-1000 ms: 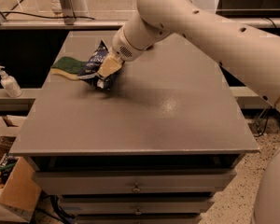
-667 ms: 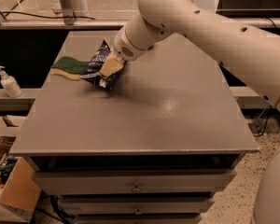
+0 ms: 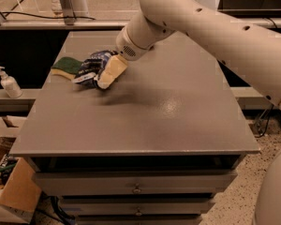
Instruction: Move blue chip bag near sponge
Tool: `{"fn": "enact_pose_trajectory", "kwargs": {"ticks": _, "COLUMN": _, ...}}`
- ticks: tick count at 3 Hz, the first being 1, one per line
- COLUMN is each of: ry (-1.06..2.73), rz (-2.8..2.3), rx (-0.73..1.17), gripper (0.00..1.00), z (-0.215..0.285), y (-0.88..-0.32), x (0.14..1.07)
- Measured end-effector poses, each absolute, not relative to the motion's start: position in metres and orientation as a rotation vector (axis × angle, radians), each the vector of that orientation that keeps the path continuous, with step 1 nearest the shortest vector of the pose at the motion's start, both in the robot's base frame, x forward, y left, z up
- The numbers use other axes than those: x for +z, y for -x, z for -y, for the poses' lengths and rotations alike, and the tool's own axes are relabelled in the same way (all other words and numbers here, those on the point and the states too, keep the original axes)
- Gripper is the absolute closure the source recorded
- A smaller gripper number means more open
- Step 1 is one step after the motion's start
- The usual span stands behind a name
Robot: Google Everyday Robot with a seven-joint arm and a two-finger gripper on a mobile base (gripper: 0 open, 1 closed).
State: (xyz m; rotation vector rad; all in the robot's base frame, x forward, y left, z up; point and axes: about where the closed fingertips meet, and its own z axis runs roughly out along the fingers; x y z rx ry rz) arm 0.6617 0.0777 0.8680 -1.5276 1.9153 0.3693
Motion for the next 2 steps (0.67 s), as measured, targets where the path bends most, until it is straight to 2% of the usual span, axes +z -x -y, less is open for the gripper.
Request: {"fn": "enact_pose_trajectory", "kwargs": {"ticks": 2, "ry": 1.506, "rz": -1.929, "rx": 0.436, "gripper": 0.00, "z": -0.040, "y": -0.636, "x": 0.892}}
